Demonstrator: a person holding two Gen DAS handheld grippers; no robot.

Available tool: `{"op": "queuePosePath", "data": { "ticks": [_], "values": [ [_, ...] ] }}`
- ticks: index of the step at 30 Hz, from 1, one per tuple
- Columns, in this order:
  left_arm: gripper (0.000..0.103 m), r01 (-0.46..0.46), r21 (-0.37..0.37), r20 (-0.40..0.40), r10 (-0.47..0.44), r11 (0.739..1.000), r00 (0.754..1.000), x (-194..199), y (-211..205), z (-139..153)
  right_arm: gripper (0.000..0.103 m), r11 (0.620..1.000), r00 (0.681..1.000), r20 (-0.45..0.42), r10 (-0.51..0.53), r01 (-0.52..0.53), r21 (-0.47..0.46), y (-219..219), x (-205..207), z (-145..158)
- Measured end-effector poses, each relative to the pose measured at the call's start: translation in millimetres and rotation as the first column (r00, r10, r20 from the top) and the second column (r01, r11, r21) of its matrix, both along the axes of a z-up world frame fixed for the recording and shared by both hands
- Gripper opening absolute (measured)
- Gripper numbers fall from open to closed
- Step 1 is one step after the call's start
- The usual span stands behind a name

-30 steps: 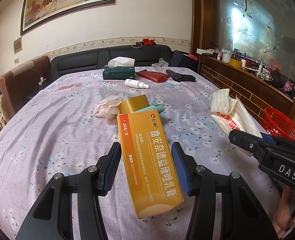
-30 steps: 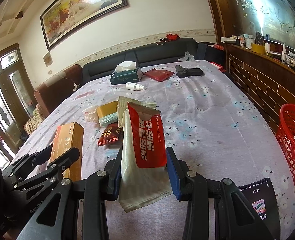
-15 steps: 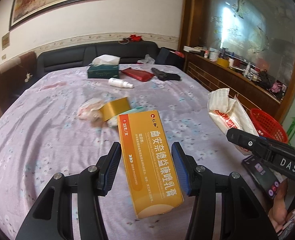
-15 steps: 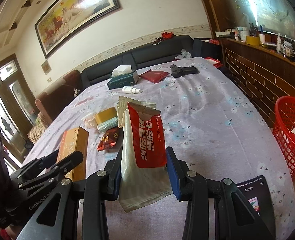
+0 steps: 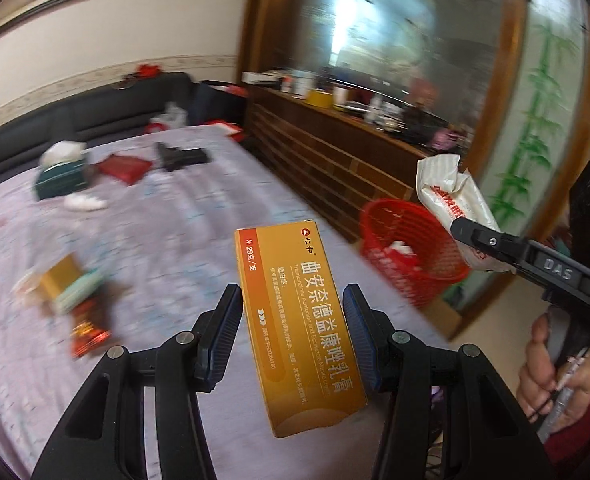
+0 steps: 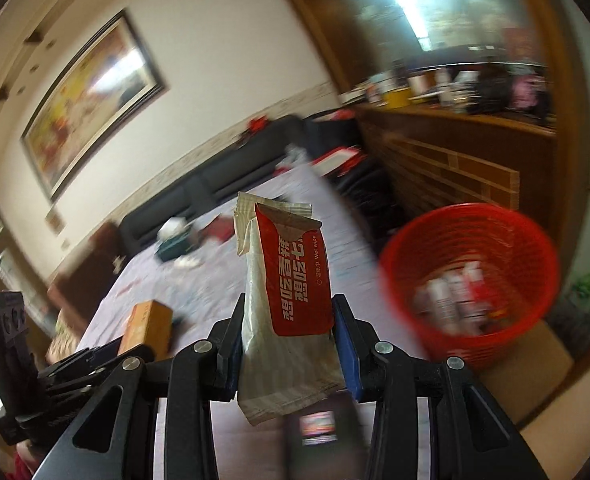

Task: Collect trash
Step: 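Carry the orange box and paper bag to the red wastebasket and open both tools, then move both tools back over the bed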

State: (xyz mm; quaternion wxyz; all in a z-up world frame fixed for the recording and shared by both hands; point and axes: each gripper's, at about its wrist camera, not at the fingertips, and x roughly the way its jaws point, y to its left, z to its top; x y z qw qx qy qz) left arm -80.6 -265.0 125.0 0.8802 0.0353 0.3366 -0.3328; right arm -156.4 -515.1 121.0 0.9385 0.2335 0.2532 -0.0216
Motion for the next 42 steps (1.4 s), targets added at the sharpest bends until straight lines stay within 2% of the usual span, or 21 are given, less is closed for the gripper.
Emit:
{"op": "queuePosePath", "data": {
  "ticks": [3,8,15,16,17,18,20,23,30,36,42],
  "values": [
    [0.051,0.072,0.005,-0.010,-0.072,0.997,0.997,-0.1,-42.4,6.5,0.042,0.996,0.996,-0.003,-0.085,0.085,0.024,-42.1,-13.9,-2.4],
    [0.051,0.179,0.019,-0.025,-0.179,0.984,0.984,4.1,-119.8,7.7,0.042,0.987,0.989,-0.004,-0.146,0.146,0.066,-86.2,-20.4,-2.8],
    [0.051,0.235,0.044,-0.072,-0.232,0.971,0.970,33.8,-201.1,-8.9,0.044,0.978,0.982,-0.020,-0.185,0.186,0.095,-127.4,-10.8,-8.2],
    [0.054,0.241,0.040,-0.080,-0.238,0.970,0.968,37.7,-206.5,-11.4,0.044,0.977,0.982,-0.032,-0.188,0.191,0.100,-134.3,-4.8,-10.5],
    [0.067,0.240,0.041,-0.086,-0.236,0.970,0.968,43.6,-215.3,-15.0,0.045,0.975,0.981,-0.038,-0.188,0.191,0.109,-141.6,4.1,-13.0],
    [0.073,0.229,0.048,-0.086,-0.225,0.972,0.971,46.6,-218.0,-16.6,0.046,0.975,0.981,-0.044,-0.189,0.193,0.113,-146.7,10.0,-16.1],
    [0.076,0.205,0.049,-0.098,-0.199,0.978,0.975,54.8,-220.7,-20.2,0.068,0.976,0.979,-0.082,-0.185,0.193,0.098,-155.7,24.0,-25.0],
    [0.076,0.187,0.027,-0.100,-0.184,0.982,0.978,55.8,-205.0,-18.3,0.068,0.972,0.978,-0.081,-0.193,0.202,0.120,-159.4,20.5,-30.1],
    [0.076,0.129,0.035,-0.069,-0.127,0.991,0.990,44.6,-143.8,-13.0,0.068,0.982,0.990,-0.043,-0.136,0.140,0.125,-127.2,2.8,-18.3],
    [0.076,0.030,0.053,-0.041,-0.028,0.998,0.999,27.0,-67.3,-18.9,0.068,0.997,0.999,-0.038,-0.031,0.033,0.072,-64.0,3.9,-4.6],
    [0.076,-0.079,0.060,-0.049,0.082,0.995,0.995,15.8,14.1,-31.9,0.068,0.995,0.993,-0.068,0.092,-0.089,0.050,2.3,27.0,-8.1]
  ]
}}
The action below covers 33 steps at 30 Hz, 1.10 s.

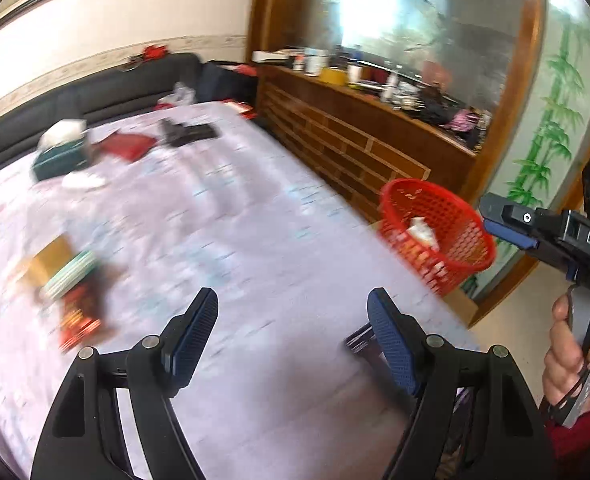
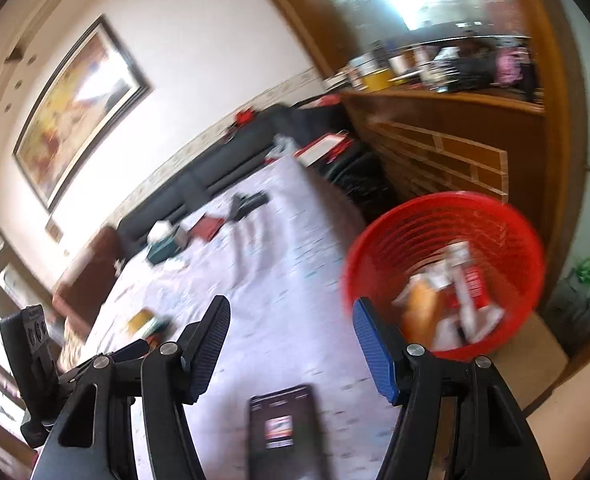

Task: Collect trash
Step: 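Move both tools back over the bed, then grasp the red snack packet with the left tool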

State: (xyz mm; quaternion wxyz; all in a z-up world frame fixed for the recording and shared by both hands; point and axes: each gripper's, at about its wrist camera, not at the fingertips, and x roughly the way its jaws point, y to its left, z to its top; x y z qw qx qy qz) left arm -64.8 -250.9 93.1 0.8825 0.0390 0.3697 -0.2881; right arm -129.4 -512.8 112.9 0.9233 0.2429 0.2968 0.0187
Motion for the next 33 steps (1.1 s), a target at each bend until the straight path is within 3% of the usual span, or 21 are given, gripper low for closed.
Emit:
{"op": "queuePosePath", "data": {
  "ticks": [4,11,20,23,24,26,27,33],
  "values": [
    [0.076,-0.117,0.003,-0.016,0.117,0.993,0.993,2.1,61.6,-9.0,0.068,0.995,0.995,-0.032,0.097,-0.098,-0.016,47.6,16.8,-7.3],
    [0.076,-0.347,-0.011,-0.108,0.344,0.938,0.933,49.4,144.8,-25.4,0.068,0.978,0.979,-0.046,0.199,-0.201,-0.049,97.5,29.0,-11.0],
    [0.067,-0.365,0.071,-0.195,0.372,0.928,0.908,117.0,131.3,-65.6,0.068,0.980,0.980,-0.067,0.187,-0.191,-0.056,92.0,30.3,-19.0],
    [0.054,-0.366,0.092,-0.224,0.378,0.926,0.898,131.4,125.5,-79.1,0.068,0.983,0.982,-0.072,0.175,-0.178,-0.048,85.0,30.8,-19.7],
    [0.052,-0.363,0.101,-0.196,0.376,0.926,0.905,131.9,122.9,-78.8,0.068,0.984,0.983,-0.071,0.170,-0.174,-0.048,83.4,30.5,-19.8],
    [0.037,-0.371,0.124,-0.175,0.388,0.920,0.905,130.0,122.2,-79.6,0.068,0.984,0.983,-0.073,0.166,-0.170,-0.046,82.1,31.2,-20.1],
    [0.033,-0.367,0.125,-0.177,0.385,0.922,0.906,128.5,123.7,-79.9,0.068,0.984,0.983,-0.075,0.167,-0.170,-0.043,82.4,32.5,-20.7],
    [0.033,-0.322,0.071,-0.209,0.330,0.944,0.921,82.4,145.0,-76.9,0.068,0.973,0.971,-0.089,0.222,-0.226,-0.041,103.3,42.8,-17.6]
  ]
}}
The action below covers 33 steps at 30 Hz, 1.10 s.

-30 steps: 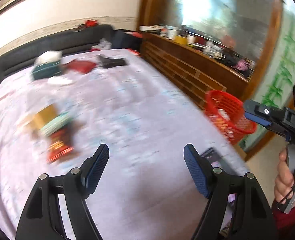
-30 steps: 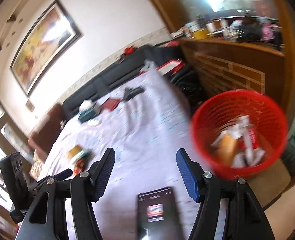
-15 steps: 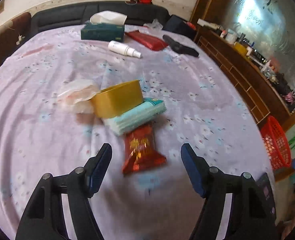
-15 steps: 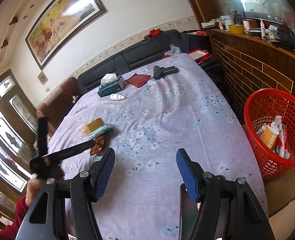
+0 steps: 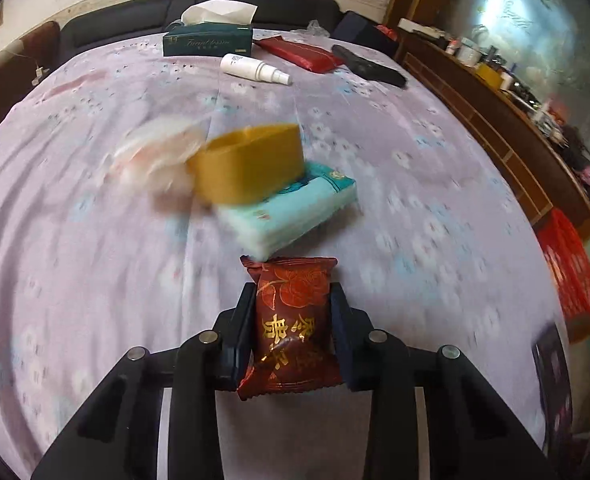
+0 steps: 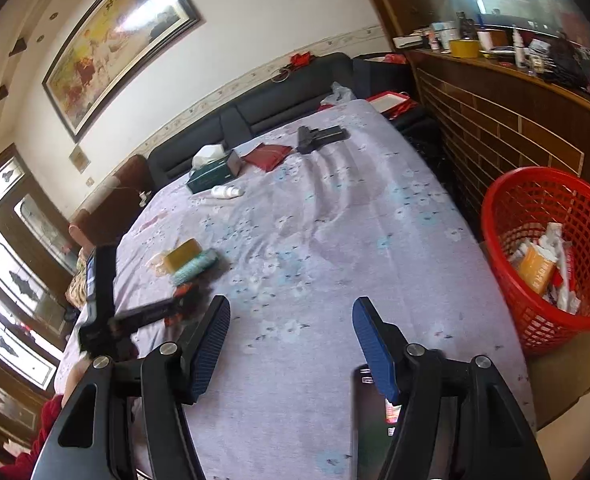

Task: Collect trash
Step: 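Grasp the red snack packet with the left tool, then grasp the yellow cup with the right tool while the left tool holds the packet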

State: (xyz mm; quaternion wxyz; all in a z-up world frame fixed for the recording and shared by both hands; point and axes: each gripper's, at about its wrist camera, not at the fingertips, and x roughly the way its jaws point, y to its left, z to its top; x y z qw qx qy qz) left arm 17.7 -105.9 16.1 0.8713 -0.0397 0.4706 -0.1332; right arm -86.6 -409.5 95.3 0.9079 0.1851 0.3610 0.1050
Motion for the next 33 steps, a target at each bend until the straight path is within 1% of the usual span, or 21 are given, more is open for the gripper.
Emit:
{"op": "queuePosePath", "data": {
  "ticks": [3,6,10,12,13,14,16,18,19,21,22,25,27,29,33],
  "values": [
    [0.033,0.033,-0.041,0.019,-0.032,0.999,0.999,-35.1,13.9,5.4,0.068,0.998,0.998,-0.023,0.057,-0.057,0.020,19.7,13.8,0.3],
    [0.033,0.027,-0.039,0.070,-0.024,0.999,0.997,-62.1,29.7,14.7,0.068,0.992,0.992,-0.047,0.121,-0.120,0.036,46.4,32.7,-0.3],
    [0.033,-0.040,-0.034,0.130,0.044,0.999,0.990,-71.8,52.6,25.9,0.068,0.978,0.975,-0.074,0.210,-0.209,0.019,92.1,64.6,-3.4],
    [0.033,-0.060,-0.046,0.141,0.066,0.997,0.988,-69.9,62.9,28.8,0.068,0.973,0.970,-0.083,0.230,-0.230,0.008,113.4,82.8,-6.1],
    [0.033,-0.064,-0.052,0.142,0.071,0.997,0.987,-68.6,67.1,29.1,0.071,0.968,0.965,-0.083,0.247,-0.249,-0.014,126.4,93.7,-7.5],
    [0.033,-0.072,-0.061,0.141,0.080,0.996,0.987,-67.3,71.7,28.9,0.077,0.960,0.958,-0.095,0.271,-0.277,-0.050,140.0,104.6,-10.5],
    [0.033,-0.079,-0.075,0.136,0.089,0.994,0.987,-65.4,78.2,27.5,0.077,0.937,0.946,-0.109,0.304,-0.318,-0.144,164.0,126.3,-18.1],
    [0.033,-0.080,-0.089,0.137,0.092,0.993,0.986,-64.6,82.7,27.6,0.080,0.897,0.933,-0.135,0.333,-0.358,-0.261,188.1,149.2,-30.3],
    [0.033,-0.079,-0.093,0.138,0.091,0.993,0.986,-64.1,84.2,27.8,0.080,0.877,0.927,-0.149,0.344,-0.374,-0.302,196.3,158.7,-36.4],
    [0.033,-0.080,-0.098,0.140,0.093,0.992,0.986,-63.6,87.2,28.5,0.080,0.847,0.915,-0.172,0.365,-0.403,-0.346,208.2,171.3,-44.6],
    [0.033,-0.080,-0.099,0.144,0.093,0.992,0.985,-63.0,89.1,29.4,0.080,0.829,0.911,-0.166,0.377,-0.412,-0.378,215.7,177.5,-48.0],
    [0.033,-0.079,-0.101,0.147,0.094,0.992,0.985,-61.8,94.1,29.8,0.080,0.793,0.900,-0.167,0.402,-0.433,-0.427,227.2,188.4,-52.5],
    [0.033,-0.077,-0.107,0.141,0.092,0.991,0.986,-58.9,95.7,28.3,0.080,0.785,0.902,-0.165,0.399,-0.429,-0.447,233.7,196.2,-54.8],
    [0.033,-0.077,-0.112,0.136,0.092,0.991,0.986,-56.1,95.9,26.7,0.081,0.774,0.892,-0.175,0.417,-0.449,-0.447,240.9,203.9,-59.0],
    [0.033,-0.074,-0.117,0.129,0.089,0.990,0.988,-52.4,94.6,23.7,0.081,0.747,0.885,-0.193,0.423,-0.462,-0.478,255.7,211.4,-68.7]
  ]
}}
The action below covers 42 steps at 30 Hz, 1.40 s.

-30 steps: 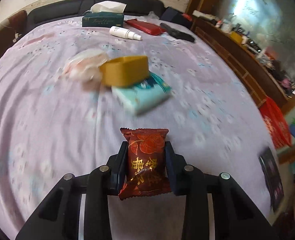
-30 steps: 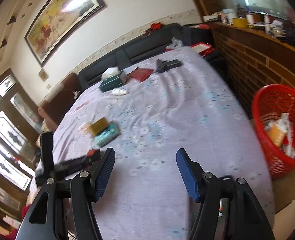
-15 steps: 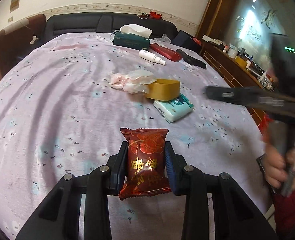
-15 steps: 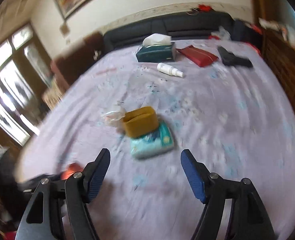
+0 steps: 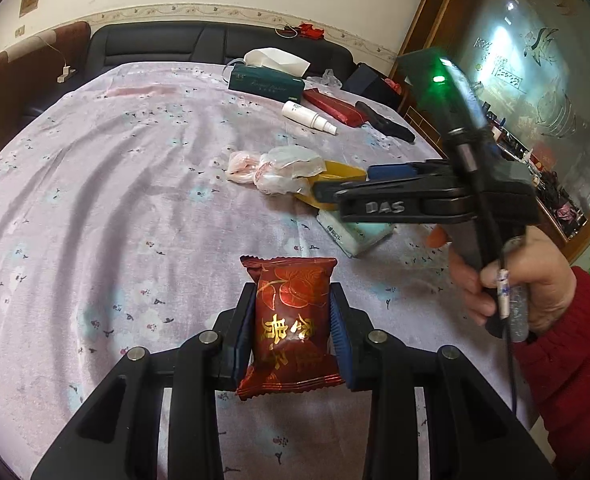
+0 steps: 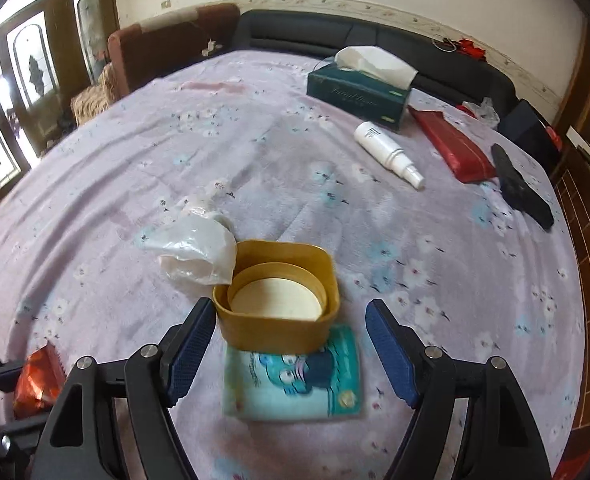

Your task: Collect trash

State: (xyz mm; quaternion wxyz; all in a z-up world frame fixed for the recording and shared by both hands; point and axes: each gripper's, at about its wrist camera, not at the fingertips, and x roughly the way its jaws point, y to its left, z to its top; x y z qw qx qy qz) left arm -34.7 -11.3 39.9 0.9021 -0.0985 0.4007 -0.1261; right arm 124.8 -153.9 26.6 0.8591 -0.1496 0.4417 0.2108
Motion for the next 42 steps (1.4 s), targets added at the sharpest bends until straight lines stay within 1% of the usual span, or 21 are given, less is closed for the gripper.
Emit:
{"op": "queuePosePath", "data": {
  "ticks": [1,2,3,6,10,13,16,19,23,28,32,34,37,39,42],
  "values": [
    [0.033,0.001,-0.001,-0.001,-0.001,1.000,1.000,1.1,0.4,-0.9,0.081,1.000,1.000,0.000,-0.004,0.004,-0.008,2.2,1.7,-3.5],
    [0.033,0.000,-0.003,-0.003,0.000,1.000,1.000,1.9,0.5,-1.5,0.073,1.000,1.000,-0.011,-0.004,0.004,-0.004,3.9,2.1,-4.9],
    [0.033,-0.001,-0.004,-0.003,0.001,1.000,1.000,2.5,0.6,-2.4,0.068,1.000,1.000,-0.026,-0.010,0.011,0.009,3.9,1.9,-6.1],
    [0.033,0.000,-0.003,-0.004,0.000,1.000,1.000,2.8,0.0,-3.0,0.068,0.999,0.999,-0.017,-0.043,0.043,0.023,1.6,-4.4,-2.4],
    [0.033,-0.001,0.002,0.006,0.001,1.000,1.000,0.0,-0.5,-1.4,0.068,0.996,0.997,0.000,-0.073,0.073,0.057,-11.1,-30.8,13.2],
    [0.033,0.004,-0.007,0.005,-0.004,1.000,1.000,-2.5,-1.9,-1.3,0.069,0.991,0.996,0.011,-0.087,0.085,0.101,-27.5,-65.7,27.3],
    [0.033,0.019,-0.002,0.011,-0.019,1.000,1.000,-6.8,-8.1,-0.4,0.069,0.983,0.995,-0.010,-0.102,0.103,0.153,-47.7,-106.0,33.6],
    [0.033,0.039,0.001,0.013,-0.039,0.999,0.999,-11.8,-16.4,-0.5,0.069,0.979,0.992,-0.030,-0.120,0.123,0.162,-66.5,-141.1,28.1],
    [0.033,0.063,0.006,0.008,-0.063,0.998,0.998,-17.5,-29.7,-2.6,0.069,0.977,0.986,-0.080,-0.148,0.158,0.145,-89.2,-166.9,8.2],
    [0.033,0.081,0.018,0.008,-0.081,0.997,0.997,-23.3,-42.6,-2.5,0.070,0.975,0.981,-0.134,-0.142,0.162,0.154,-99.3,-175.7,-5.5],
    [0.033,0.083,0.029,0.011,-0.083,0.996,0.996,-25.4,-47.0,0.1,0.076,0.980,0.985,-0.115,-0.128,0.143,0.138,-94.3,-177.5,-5.8],
    [0.033,0.081,0.035,0.011,-0.082,0.996,0.997,-26.0,-48.3,0.4,0.076,0.980,0.985,-0.117,-0.130,0.146,0.138,-94.1,-175.3,-7.2],
    [0.033,0.079,0.041,0.012,-0.080,0.996,0.997,-25.6,-49.2,0.2,0.076,0.976,0.983,-0.119,-0.142,0.159,0.146,-96.0,-172.8,-10.7],
    [0.033,0.076,0.049,0.017,-0.077,0.996,0.997,-26.6,-50.7,0.3,0.069,0.974,0.981,-0.117,-0.152,0.169,0.152,-97.9,-173.8,-11.4],
    [0.033,0.065,0.051,0.035,-0.067,0.997,0.997,-28.2,-51.6,1.7,0.069,0.968,0.980,-0.095,-0.176,0.190,0.164,-102.9,-177.0,-9.3]
  ]
}}
